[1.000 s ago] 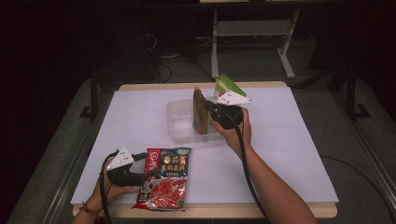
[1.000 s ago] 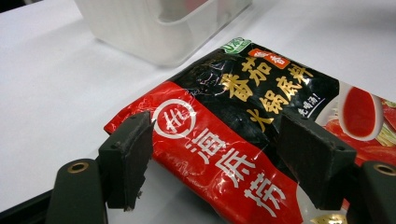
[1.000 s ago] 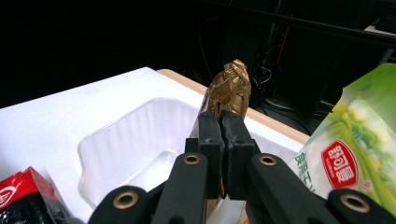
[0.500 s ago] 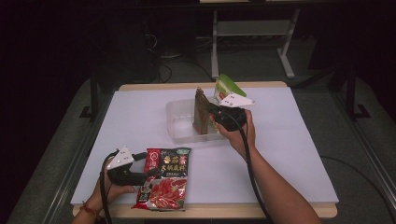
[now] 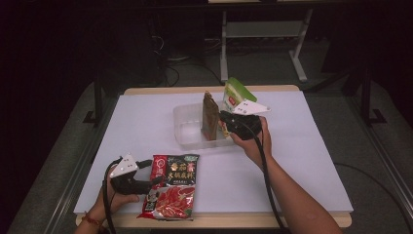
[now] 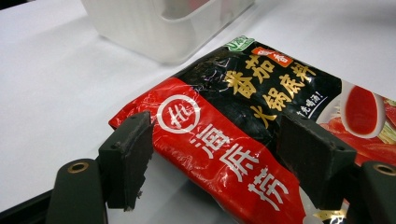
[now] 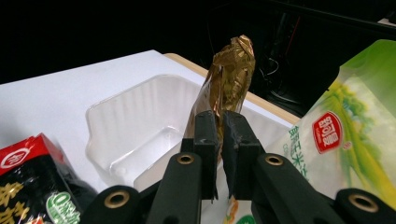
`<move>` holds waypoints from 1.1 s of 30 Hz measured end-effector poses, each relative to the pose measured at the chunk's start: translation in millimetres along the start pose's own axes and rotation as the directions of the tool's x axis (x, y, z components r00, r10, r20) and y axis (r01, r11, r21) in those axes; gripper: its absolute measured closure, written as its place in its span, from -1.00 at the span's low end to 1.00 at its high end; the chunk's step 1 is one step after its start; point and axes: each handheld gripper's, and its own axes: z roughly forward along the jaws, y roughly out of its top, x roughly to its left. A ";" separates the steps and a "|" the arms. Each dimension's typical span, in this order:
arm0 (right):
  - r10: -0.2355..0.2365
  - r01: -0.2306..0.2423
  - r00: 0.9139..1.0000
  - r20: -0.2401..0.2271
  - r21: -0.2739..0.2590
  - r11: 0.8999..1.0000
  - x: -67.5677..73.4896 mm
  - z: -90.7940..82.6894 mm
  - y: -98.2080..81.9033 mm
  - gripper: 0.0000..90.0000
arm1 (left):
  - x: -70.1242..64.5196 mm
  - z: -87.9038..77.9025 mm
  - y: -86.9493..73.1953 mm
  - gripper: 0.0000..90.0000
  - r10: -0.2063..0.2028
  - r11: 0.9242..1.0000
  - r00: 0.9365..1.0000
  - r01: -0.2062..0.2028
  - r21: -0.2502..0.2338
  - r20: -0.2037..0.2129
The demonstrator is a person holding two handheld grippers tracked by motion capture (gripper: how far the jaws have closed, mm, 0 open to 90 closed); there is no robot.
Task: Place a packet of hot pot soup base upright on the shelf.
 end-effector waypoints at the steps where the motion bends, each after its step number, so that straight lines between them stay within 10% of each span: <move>1: -0.007 0.007 1.000 0.002 0.002 1.000 -0.1 -1.7 -0.3 0.86 | 0.1 -0.3 -0.3 -0.41 0.000 1.000 1.000 0.000 0.002 0.000; 33: -0.064 0.065 0.998 -0.017 0.058 0.996 7.3 -31.8 -27.6 0.85 | 1.5 -5.6 0.4 -0.46 -0.003 1.000 0.999 0.003 0.012 -0.051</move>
